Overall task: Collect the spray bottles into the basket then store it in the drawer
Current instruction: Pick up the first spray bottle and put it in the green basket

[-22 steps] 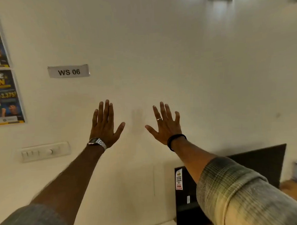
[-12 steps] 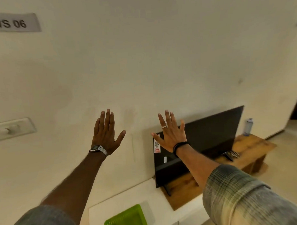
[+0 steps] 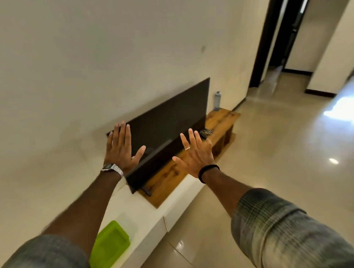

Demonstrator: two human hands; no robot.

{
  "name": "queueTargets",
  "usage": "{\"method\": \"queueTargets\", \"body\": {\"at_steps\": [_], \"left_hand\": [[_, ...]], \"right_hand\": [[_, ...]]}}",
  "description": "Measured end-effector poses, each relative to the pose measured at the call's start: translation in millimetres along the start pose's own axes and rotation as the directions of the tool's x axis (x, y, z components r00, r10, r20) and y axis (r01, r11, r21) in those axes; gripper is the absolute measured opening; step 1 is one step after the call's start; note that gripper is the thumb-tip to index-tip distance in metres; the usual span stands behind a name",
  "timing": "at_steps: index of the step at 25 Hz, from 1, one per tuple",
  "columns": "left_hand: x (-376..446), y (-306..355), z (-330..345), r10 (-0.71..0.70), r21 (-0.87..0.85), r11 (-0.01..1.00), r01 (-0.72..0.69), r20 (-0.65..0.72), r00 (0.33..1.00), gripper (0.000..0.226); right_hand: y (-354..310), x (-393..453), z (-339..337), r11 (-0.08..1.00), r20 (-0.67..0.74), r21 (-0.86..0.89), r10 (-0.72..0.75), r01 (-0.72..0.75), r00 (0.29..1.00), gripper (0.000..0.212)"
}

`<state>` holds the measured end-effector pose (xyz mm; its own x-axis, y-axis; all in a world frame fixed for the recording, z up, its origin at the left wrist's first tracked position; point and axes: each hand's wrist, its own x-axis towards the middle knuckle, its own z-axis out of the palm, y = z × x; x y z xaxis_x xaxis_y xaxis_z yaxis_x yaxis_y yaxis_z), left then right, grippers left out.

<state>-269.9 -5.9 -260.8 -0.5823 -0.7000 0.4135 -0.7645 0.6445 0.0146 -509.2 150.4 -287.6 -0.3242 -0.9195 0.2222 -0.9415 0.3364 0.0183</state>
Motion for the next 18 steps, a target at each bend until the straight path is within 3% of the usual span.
{"method": "queueTargets", "body": {"at_steps": [9,14,18], "left_hand": [[33,197,121,0.21,-0.1,0.976,-0.193,0.206,0.956,0.094],[26,296,186,0.327,-0.179,0.942,-0.283,0.314,0.891,0.094],[9,376,245,0.418,-0.273,0.905,-0.328,0.421,0.805,0.094]], "right_hand": [[192,-71,86,0.964,0.166,-0.018,0.266,-0.267,0.95,0.094],[285,-130,131,0.899,0.264,-0.036,0.43,-0.436,0.864,0.094],[349,-192,178,0.818,0.341,-0.08,0.559,-0.569,0.756,0.093]]}}
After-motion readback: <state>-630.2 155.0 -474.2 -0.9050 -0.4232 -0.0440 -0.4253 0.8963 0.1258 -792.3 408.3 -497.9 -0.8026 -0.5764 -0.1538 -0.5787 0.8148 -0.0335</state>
